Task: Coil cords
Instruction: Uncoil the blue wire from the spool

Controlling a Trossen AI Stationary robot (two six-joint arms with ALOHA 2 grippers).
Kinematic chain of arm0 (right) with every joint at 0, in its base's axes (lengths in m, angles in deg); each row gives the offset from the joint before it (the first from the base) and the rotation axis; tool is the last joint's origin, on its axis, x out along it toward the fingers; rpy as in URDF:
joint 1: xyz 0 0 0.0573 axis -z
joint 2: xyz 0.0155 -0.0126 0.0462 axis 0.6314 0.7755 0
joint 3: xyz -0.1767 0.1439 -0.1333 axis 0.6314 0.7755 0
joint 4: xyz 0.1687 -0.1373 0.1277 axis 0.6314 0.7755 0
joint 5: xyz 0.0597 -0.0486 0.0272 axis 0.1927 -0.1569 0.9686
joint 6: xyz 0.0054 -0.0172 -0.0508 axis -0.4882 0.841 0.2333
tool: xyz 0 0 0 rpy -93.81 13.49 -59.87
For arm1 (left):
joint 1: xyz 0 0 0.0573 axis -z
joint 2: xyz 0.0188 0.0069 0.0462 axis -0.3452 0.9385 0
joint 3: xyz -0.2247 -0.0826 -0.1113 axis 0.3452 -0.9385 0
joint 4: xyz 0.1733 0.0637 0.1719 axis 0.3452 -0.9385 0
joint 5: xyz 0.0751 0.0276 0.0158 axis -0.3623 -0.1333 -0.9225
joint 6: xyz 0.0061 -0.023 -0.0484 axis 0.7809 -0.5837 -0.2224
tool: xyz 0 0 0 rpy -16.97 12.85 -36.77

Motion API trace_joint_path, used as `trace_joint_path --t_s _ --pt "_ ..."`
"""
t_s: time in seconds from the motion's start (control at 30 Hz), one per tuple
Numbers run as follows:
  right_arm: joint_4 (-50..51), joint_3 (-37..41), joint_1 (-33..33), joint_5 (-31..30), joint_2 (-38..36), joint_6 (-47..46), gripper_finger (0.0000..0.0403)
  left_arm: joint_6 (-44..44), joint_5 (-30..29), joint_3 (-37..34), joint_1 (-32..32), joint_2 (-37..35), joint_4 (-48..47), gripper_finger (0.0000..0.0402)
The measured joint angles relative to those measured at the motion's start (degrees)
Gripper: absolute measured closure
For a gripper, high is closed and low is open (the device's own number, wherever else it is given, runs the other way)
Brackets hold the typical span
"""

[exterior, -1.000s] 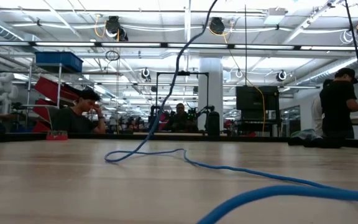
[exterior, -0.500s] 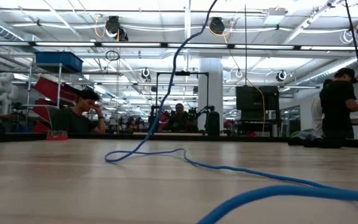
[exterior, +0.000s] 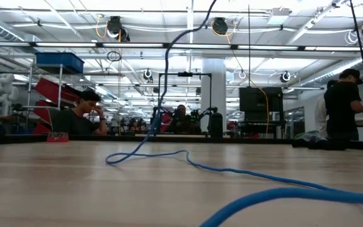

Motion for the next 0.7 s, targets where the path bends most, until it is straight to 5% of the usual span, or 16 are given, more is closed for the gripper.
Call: trace_joint_path --t_s 0.2,0.7 --pt "0.0 0.0 0.0 0.0 0.0 0.0 0.0403 0.4 -6.3 0.0 0.2 0.0 -1.0 0.0391" --pt "4.9 0.0 0.0 4.0 0.0 -5.0 0.0403 -7.7 -19.7 0.0 0.2 -4.0 -20.8 0.0398"
